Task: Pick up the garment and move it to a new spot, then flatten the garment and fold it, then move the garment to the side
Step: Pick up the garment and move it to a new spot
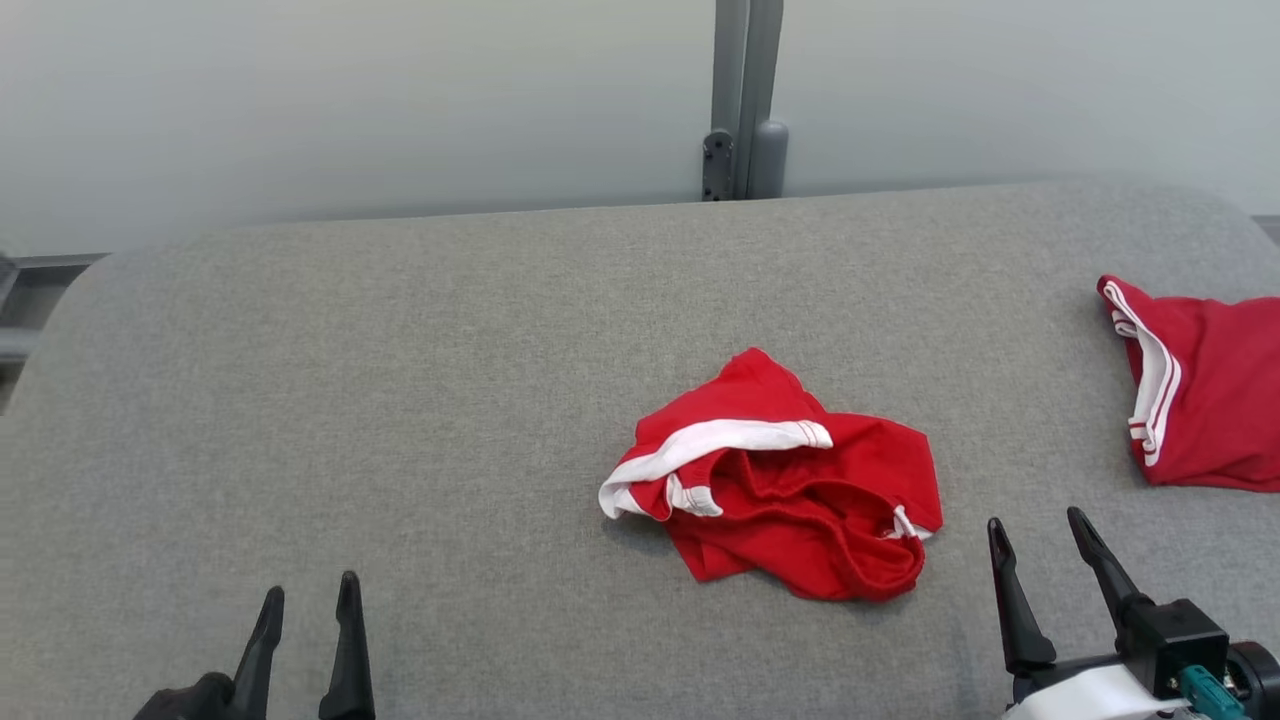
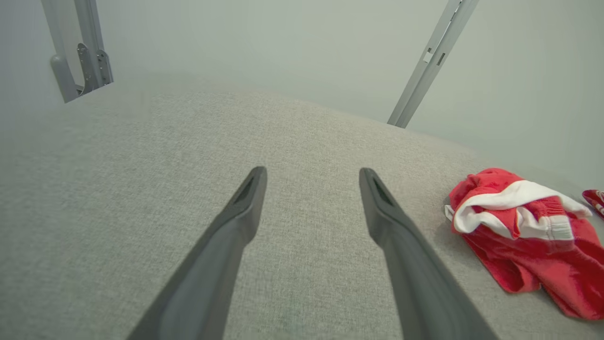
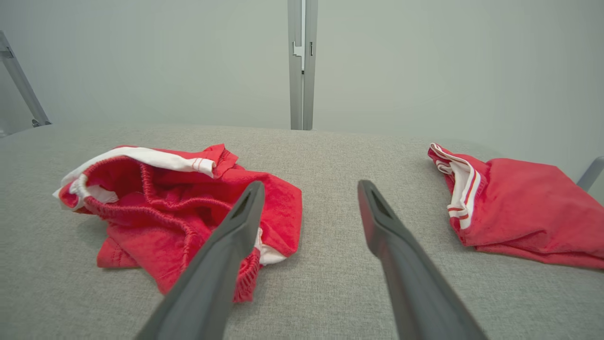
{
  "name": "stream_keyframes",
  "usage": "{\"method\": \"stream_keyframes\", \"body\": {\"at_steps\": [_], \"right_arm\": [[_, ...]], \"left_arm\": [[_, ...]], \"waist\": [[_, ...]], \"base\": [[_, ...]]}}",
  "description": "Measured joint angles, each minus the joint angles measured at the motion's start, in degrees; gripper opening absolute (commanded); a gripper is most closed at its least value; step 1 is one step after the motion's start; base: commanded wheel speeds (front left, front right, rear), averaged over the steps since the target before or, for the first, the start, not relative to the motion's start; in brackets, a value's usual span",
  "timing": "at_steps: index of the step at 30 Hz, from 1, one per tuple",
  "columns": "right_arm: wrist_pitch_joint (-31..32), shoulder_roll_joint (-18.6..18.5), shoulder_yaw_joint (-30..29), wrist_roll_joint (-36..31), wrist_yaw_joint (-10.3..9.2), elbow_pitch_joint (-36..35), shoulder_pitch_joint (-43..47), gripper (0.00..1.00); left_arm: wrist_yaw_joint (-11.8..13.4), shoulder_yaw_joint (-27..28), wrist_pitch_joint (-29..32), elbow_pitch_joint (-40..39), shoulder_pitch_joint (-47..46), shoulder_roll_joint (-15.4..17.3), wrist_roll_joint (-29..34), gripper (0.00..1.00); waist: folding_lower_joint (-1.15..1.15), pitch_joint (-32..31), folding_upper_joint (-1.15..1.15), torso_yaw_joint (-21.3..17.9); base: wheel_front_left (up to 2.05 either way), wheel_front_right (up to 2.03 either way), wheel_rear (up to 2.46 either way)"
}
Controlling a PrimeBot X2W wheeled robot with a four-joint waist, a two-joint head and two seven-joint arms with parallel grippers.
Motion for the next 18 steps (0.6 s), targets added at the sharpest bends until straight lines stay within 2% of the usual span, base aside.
{"method": "stream_keyframes", "body": {"at_steps": [4,10,18], "right_arm": [[0.00,0.01,-1.38,0.25,0.00,0.65,1.82,1.00],[0.00,0.05,-1.66,0.62,0.00,1.57,2.53,1.00],[0.00,0.09,-1.40,1.11,0.00,1.89,2.51,1.00]], "left_arm": [[-3.38,4.71,0.00,-0.75,2.94,-1.78,5.63,1.00],[-6.82,10.88,0.00,0.45,4.88,-4.42,10.62,1.00],[-8.05,12.99,0.00,1.30,4.98,-6.08,13.83,1.00]], "waist": [[0.00,-1.85,0.00,1.61],[0.00,-3.59,0.00,3.01],[0.00,-3.57,0.00,2.41]], "base": [[0.00,0.00,0.00],[0.00,0.00,0.00],[0.00,0.00,0.00]]}}
